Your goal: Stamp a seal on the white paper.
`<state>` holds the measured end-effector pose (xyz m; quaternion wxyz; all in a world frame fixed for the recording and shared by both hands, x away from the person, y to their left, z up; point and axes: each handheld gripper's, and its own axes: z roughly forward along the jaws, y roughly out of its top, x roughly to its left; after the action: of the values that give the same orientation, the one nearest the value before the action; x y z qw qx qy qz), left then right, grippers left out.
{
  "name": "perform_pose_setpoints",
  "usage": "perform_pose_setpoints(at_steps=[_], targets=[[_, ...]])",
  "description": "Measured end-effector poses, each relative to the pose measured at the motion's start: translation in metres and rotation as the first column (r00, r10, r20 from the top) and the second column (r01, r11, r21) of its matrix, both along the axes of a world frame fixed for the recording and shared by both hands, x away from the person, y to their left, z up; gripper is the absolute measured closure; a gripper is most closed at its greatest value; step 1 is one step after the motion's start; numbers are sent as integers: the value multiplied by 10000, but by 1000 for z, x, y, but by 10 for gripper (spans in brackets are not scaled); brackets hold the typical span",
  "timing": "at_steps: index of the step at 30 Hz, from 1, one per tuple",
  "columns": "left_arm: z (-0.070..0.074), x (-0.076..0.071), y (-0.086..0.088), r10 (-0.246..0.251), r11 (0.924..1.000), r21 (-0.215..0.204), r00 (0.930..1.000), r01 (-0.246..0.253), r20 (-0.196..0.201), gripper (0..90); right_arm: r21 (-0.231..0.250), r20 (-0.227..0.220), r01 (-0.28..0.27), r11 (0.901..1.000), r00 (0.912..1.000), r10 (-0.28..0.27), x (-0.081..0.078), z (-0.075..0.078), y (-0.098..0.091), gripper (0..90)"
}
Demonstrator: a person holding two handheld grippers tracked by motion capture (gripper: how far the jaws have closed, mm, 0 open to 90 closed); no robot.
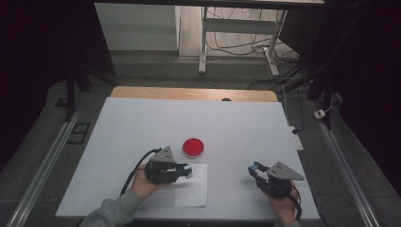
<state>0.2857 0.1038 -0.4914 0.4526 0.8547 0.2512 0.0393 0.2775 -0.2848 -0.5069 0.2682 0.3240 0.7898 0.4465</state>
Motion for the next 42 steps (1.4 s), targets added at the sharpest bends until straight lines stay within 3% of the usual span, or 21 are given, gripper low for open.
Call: perform_pose_setpoints(at_steps=[8, 42], targets=[[-8, 0, -7, -42, 9997, 249, 10000, 43, -39, 754, -4, -10, -1, 10000, 10000, 1, 0, 0, 0, 649], [-24, -1, -19, -255, 9981, 557, 9995, 264, -158, 754, -62, 0, -19, 10000, 10000, 19, 0, -1, 0, 649]])
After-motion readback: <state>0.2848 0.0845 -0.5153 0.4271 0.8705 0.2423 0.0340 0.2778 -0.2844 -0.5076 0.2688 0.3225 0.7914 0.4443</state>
